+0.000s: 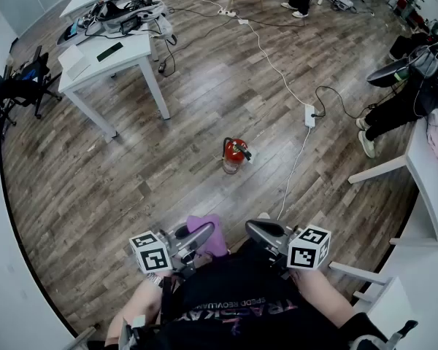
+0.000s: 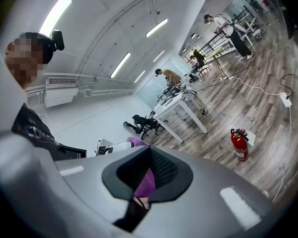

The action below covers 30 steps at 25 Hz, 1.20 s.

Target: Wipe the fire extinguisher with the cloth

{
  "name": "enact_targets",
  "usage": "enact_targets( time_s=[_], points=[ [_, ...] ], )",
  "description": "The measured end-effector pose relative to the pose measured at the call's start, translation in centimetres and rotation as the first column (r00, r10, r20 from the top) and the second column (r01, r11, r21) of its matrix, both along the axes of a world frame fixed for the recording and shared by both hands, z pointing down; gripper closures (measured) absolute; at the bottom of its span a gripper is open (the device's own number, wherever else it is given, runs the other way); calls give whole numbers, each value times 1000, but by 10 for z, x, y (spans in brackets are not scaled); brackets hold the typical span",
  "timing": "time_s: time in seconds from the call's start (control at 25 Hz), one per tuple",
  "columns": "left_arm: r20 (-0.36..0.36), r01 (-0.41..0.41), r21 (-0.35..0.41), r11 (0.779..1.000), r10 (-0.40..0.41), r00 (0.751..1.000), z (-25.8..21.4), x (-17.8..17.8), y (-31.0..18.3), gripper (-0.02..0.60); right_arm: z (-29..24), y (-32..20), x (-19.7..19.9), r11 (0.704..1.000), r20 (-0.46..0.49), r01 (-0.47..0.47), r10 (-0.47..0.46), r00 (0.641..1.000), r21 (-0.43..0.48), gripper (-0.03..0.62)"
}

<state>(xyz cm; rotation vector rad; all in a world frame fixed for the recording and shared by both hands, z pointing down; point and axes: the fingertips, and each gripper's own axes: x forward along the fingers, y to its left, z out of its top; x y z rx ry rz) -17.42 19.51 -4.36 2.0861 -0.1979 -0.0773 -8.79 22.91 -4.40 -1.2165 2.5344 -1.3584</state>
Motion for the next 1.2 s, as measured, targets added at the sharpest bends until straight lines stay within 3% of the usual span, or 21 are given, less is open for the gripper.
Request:
enact_targets(
  time_s=[1.2],
  points=[
    [-4,15,-7,1000,-15,1000,4,-7,-19,526,-5,-22,10,999,8,-43,43,999,10,589]
  ],
)
